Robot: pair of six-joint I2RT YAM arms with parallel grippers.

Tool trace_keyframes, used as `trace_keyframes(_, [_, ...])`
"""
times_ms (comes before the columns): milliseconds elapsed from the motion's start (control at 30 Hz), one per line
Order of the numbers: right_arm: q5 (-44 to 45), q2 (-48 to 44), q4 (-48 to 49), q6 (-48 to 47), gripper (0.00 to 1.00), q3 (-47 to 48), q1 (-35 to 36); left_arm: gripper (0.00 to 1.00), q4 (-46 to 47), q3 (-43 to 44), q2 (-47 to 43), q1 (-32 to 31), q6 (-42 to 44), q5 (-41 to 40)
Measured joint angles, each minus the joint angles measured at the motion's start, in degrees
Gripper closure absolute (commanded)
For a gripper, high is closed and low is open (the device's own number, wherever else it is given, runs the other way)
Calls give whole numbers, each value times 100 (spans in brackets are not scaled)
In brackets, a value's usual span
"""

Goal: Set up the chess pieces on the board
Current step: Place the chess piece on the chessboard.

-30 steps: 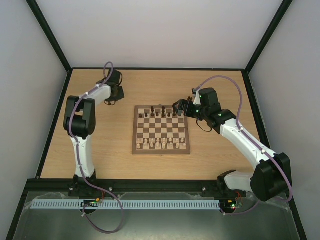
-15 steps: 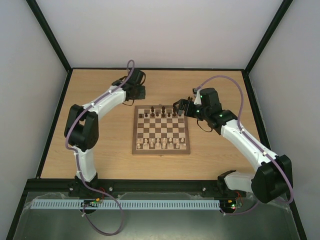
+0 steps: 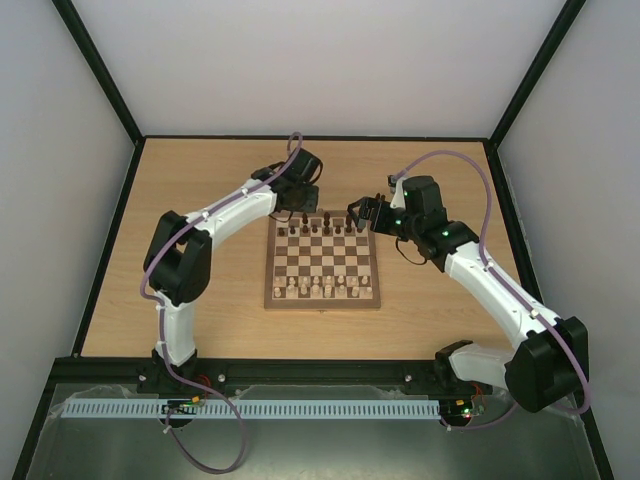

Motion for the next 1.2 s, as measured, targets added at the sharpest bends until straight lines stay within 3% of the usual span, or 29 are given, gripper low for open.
trace_keyframes(467, [-4, -2, 0, 0, 1, 0, 0, 82, 42, -330, 4, 15, -46, -212])
trace_keyframes(800, [-15, 0, 0, 0, 1, 0, 0, 82, 297, -1051, -2, 87, -116, -140])
trace_keyframes(1200, [-26, 0, 0, 0, 1, 0, 0, 82, 656, -1086, -2, 140, -127, -11])
